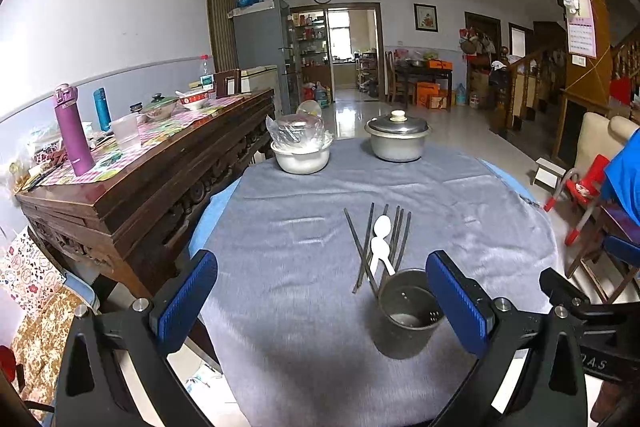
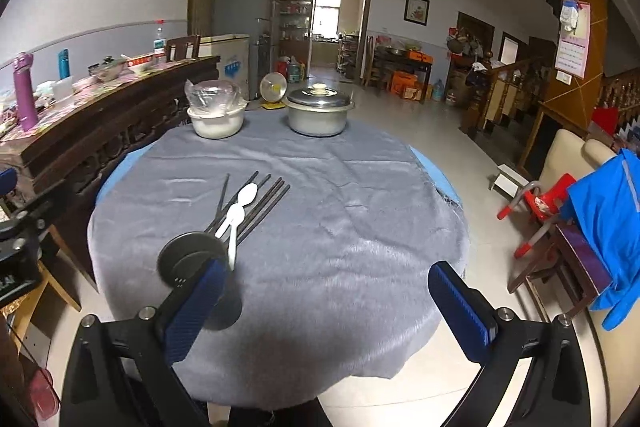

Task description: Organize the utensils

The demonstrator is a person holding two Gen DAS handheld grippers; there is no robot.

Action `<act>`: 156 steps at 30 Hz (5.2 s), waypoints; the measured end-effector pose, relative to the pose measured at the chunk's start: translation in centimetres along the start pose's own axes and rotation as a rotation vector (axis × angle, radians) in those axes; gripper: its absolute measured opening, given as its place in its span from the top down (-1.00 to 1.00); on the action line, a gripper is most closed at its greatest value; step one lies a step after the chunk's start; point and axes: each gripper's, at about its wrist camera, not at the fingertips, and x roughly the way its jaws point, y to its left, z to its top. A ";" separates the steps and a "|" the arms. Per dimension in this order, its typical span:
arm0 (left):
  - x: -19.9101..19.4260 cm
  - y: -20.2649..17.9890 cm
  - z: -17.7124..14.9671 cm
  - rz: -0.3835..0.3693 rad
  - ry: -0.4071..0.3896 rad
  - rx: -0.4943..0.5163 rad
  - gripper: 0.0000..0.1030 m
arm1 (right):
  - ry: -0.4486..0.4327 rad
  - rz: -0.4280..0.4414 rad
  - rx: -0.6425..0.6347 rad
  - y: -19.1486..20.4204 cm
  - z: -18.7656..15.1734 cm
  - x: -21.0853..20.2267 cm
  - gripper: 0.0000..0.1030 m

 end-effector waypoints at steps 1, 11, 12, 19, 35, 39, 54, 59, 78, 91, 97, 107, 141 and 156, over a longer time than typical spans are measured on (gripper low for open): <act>-0.3 0.0 0.0 0.002 -0.001 -0.001 -1.00 | -0.002 0.000 -0.002 0.1 0.0 -0.3 -1.00; -1.8 0.4 -0.1 0.014 -0.008 -0.002 -1.00 | -0.020 -0.001 -0.017 0.8 -0.4 -2.8 -1.00; -1.8 0.4 -0.1 0.015 -0.006 -0.002 -1.00 | -0.019 0.001 -0.019 0.7 -0.5 -3.0 -1.00; -2.0 0.9 -0.3 0.009 0.008 -0.012 -1.00 | -0.021 -0.002 -0.022 1.1 -0.7 -3.3 -1.00; -1.7 2.8 -1.0 0.015 0.041 -0.058 -1.00 | -0.017 -0.002 -0.040 1.9 -1.0 -4.2 -1.00; -1.6 3.2 -1.3 0.015 0.047 -0.065 -1.00 | -0.015 -0.001 -0.044 2.2 -1.0 -4.2 -1.00; -1.1 3.9 -1.7 -0.003 0.061 -0.072 -1.00 | -0.013 0.002 -0.052 2.5 -1.2 -4.0 -1.00; -0.3 4.2 -1.6 -0.001 0.071 -0.081 -1.00 | 0.001 0.004 -0.069 3.0 -1.0 -3.2 -1.00; 15.8 7.7 1.7 -0.048 0.301 -0.148 -1.00 | 0.199 0.282 0.153 -2.9 6.5 12.9 -1.00; 33.5 4.9 3.3 -0.209 0.619 -0.230 -0.34 | 0.561 0.408 0.372 -1.5 9.4 35.4 0.08; 39.0 2.9 4.7 -0.222 0.703 -0.232 -0.23 | 0.658 0.368 0.419 -0.1 9.1 41.3 0.33; 44.7 -0.2 4.6 -0.206 0.827 -0.209 -0.06 | 0.667 0.212 0.283 3.4 10.0 43.3 0.58; 21.6 2.1 11.9 -0.253 0.193 -0.106 0.90 | 0.052 0.377 0.303 -2.1 12.5 22.9 0.87; 10.0 3.0 12.9 -0.243 -0.060 -0.132 0.90 | -0.226 0.299 0.253 -1.6 14.2 10.9 0.87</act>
